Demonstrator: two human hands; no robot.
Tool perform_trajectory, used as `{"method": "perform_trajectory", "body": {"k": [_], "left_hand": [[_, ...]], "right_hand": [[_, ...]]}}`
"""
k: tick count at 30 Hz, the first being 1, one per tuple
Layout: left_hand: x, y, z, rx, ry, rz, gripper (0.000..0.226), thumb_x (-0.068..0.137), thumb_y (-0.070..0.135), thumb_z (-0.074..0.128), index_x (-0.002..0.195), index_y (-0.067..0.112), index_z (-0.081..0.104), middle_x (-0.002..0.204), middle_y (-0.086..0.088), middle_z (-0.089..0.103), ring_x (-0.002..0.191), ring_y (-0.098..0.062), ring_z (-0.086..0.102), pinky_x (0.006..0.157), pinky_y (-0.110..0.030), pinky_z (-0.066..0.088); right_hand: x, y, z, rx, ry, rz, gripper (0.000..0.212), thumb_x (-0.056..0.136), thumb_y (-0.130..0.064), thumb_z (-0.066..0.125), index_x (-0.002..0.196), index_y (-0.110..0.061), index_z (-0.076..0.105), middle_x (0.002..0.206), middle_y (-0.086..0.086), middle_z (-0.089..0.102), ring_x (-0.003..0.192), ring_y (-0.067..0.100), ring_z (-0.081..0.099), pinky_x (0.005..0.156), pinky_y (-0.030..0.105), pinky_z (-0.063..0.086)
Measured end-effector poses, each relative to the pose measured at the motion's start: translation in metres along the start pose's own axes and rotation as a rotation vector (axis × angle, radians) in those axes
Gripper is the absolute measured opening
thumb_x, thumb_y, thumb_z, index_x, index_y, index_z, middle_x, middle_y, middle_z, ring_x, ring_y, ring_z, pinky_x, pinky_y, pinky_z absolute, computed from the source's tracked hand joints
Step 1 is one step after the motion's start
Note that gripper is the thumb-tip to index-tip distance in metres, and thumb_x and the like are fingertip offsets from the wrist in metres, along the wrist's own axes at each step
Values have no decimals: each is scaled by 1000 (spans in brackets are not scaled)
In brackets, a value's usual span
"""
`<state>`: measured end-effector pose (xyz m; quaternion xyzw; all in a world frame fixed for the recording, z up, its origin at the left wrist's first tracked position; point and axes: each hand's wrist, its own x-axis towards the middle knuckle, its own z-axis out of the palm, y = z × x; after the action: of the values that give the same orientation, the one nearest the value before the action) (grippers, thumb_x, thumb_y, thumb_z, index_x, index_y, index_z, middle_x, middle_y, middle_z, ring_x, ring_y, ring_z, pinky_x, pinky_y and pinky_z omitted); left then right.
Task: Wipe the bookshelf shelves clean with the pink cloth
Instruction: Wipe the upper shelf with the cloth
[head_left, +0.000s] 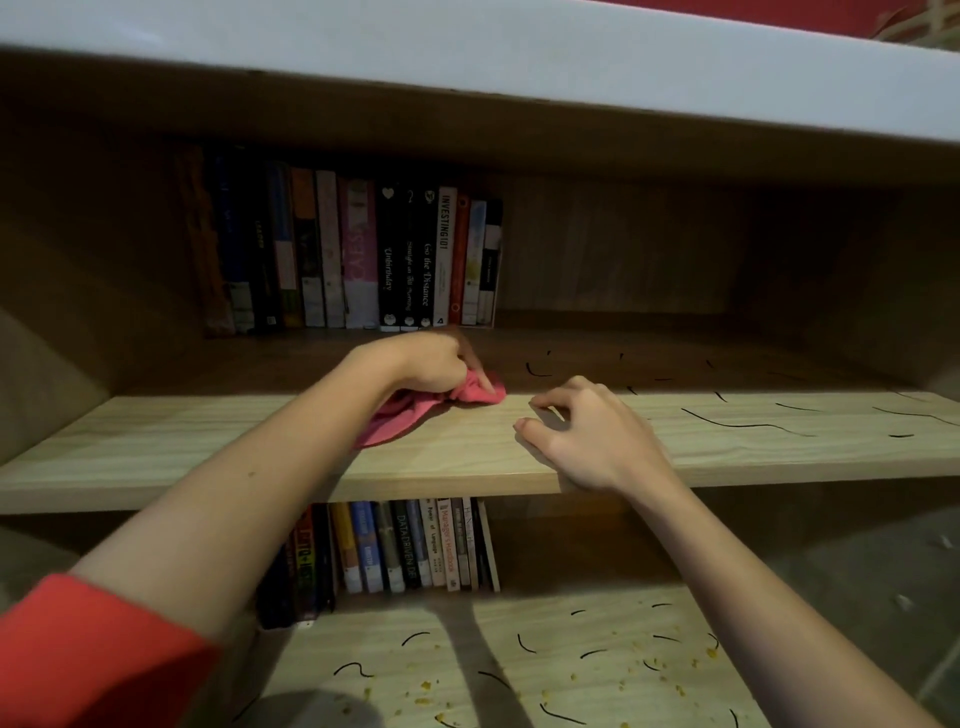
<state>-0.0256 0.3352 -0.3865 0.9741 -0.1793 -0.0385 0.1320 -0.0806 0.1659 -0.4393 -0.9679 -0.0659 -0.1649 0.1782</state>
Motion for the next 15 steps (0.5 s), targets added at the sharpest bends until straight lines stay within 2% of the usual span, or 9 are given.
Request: {"method": "perform_trajectory", "body": {"k": [2,4,6,8,9,11,15], "left_hand": [[8,6,6,-21,11,-112,34,94,9,36,112,22,62,73,-1,56,52,-11,42,46,-20,36],[11,12,11,-29,46,-126,32,96,13,34,112,18,62,66,-1,51,52,-12,42,47,-22,35],[6,12,17,-41,76,-59,36,96,12,34,118,20,62,80,-1,59,62,-12,49,55,-23,40],[-3,8,23,-87,111,37,41,93,10,38,119,31,63,118,1,62,97,-16,58,84,-32,48],[-10,6,26,-103,137,78,45,90,9,38,115,35,65,131,3,57,114,-20,53,97,-38,44],[-21,3,32,-112,169,131,52,83,7,38,109,40,67,137,4,52,127,-24,44,106,-47,35],[-40,11,36,-99,223,97,48,87,11,37,113,39,65,140,3,49,131,-25,38,108,-50,28]], "right_hand": [[-1,0,0,4,-5,1,53,85,-54,50,128,-25,54,135,-3,46,121,17,44,91,37,42],[-1,1,0,7,6,1,53,84,-55,49,127,-24,55,135,-2,46,120,18,44,91,37,42],[-2,1,0,-1,20,-1,54,83,-55,49,126,-23,56,134,-1,48,119,18,45,90,37,43],[-3,0,-2,6,23,5,53,83,-53,49,123,-21,59,132,0,50,115,19,47,88,36,44],[-4,-1,-2,22,35,8,51,83,-52,50,121,-20,60,130,1,51,113,19,49,88,35,45],[-8,-3,-1,85,115,8,44,84,-47,51,114,-19,64,123,2,55,108,18,52,85,35,47],[-34,1,-5,179,364,-83,26,89,-30,54,100,-13,70,98,-3,59,94,12,54,74,25,43]]}}
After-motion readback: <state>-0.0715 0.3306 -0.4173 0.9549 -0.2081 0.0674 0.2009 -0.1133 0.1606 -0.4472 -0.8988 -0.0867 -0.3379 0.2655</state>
